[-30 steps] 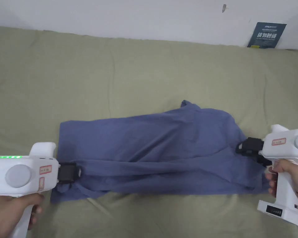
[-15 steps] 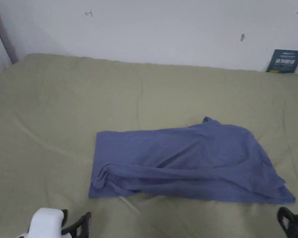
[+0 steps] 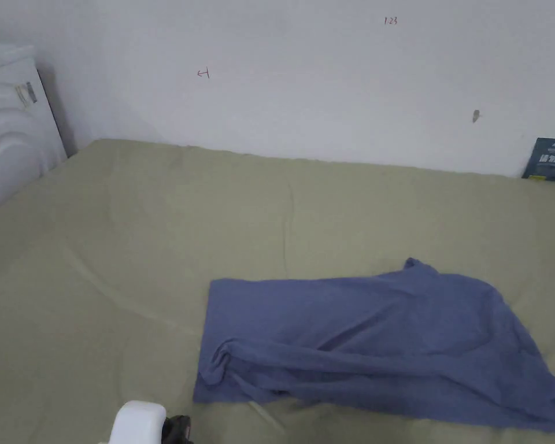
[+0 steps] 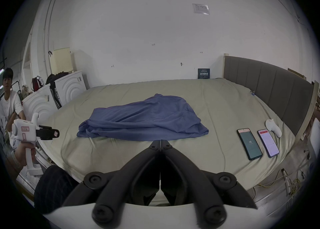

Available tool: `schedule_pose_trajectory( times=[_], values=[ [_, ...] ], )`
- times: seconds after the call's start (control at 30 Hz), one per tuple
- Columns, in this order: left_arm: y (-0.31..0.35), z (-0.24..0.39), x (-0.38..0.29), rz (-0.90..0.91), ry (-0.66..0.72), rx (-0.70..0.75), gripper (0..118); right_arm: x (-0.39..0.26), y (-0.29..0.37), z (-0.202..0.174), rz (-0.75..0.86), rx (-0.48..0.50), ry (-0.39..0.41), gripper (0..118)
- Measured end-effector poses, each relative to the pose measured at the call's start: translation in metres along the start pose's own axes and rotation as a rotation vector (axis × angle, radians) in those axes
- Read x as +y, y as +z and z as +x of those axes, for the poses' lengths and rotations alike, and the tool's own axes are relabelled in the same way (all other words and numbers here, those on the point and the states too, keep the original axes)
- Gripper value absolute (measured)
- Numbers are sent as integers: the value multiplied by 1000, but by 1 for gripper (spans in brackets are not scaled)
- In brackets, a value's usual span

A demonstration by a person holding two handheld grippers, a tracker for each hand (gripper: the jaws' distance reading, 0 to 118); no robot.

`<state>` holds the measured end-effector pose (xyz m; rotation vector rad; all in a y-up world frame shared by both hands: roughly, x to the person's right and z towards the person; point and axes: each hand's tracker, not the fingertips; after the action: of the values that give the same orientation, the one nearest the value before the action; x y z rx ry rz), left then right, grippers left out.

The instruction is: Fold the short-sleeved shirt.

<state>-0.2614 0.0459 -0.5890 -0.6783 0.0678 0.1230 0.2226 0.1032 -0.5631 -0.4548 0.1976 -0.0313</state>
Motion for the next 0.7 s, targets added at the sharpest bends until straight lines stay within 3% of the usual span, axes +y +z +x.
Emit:
schedule_pose_trajectory(
  times=[0.07, 0.1, 0.17, 0.2, 0.23, 0.43, 0.5, 0.6, 0.7],
  values=[
    [-19, -4, 4, -3, 3, 2, 9, 0, -4, 2, -10, 1, -10, 0],
    [-28, -8, 7, -7, 12, -5, 20, 0, -5, 2, -13, -1, -12, 0],
    [-53, -14, 14, -40, 23, -18, 82, 0, -10, 3, -24, 0, -10, 0],
    [-67, -16, 17, -85, 10, -12, 108, 0, -12, 3, -27, -3, -7, 0],
    [-78, -18, 18, -115, -7, 0, 116, 0, -13, 4, -33, -6, -5, 0],
    [-135, -27, 26, -210, -22, 23, 116, 3, -31, 7, -69, -20, -8, 0],
    [-148, -27, 26, -233, -42, 45, 110, 3, -37, 9, -81, -22, -16, 0],
    [-155, -18, 29, -224, -98, 49, 75, 3, -46, 11, -102, -23, -27, 0],
    [-155, -5, 33, -229, -132, 32, 52, 4, -51, 11, -110, -17, -26, 0]
  ],
)
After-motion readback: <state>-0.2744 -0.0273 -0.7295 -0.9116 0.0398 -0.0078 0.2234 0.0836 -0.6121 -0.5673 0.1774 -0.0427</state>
